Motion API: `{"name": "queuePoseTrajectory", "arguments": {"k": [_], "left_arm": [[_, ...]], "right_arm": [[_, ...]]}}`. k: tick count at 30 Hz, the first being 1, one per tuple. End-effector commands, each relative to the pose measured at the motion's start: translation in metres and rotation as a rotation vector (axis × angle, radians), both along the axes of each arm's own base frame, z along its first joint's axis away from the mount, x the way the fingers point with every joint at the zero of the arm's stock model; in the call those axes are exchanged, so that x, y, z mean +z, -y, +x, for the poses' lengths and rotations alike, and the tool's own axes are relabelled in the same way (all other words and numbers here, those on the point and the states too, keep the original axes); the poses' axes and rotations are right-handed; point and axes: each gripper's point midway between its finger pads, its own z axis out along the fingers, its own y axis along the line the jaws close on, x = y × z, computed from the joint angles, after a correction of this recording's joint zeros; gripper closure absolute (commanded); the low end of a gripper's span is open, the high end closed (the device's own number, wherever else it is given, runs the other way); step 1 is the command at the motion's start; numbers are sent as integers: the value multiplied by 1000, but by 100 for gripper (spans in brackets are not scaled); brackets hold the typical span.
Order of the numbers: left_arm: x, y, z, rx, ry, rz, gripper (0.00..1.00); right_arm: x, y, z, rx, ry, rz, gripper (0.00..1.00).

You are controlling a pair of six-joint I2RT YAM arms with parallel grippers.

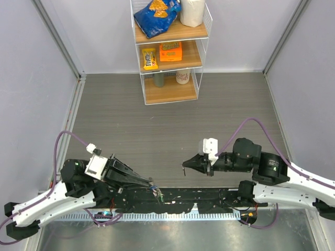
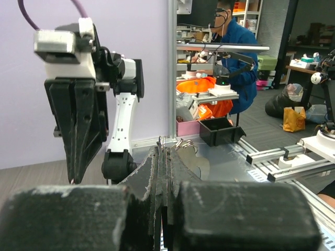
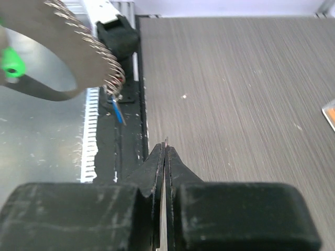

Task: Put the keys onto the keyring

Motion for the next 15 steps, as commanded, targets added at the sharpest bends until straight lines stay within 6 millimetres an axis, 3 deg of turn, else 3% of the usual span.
{"name": "queuePoseTrajectory", "arguments": {"k": [1,5,12,15], "left_arm": [[16,-4,-7,-33,25,-60,100],[19,-4,-9,-50,21,-64,100],[23,-3,-12,-80,13,-74,100],[26,-1,-11,-81,9,-77,100]], "right_arm": [[40,-11,-27,207,95,63,95],[63,-19,-35,291,174,92,95],[86,-27,-54,438,381,183,95],[94,-29,-52,424,478,209,95]]}}
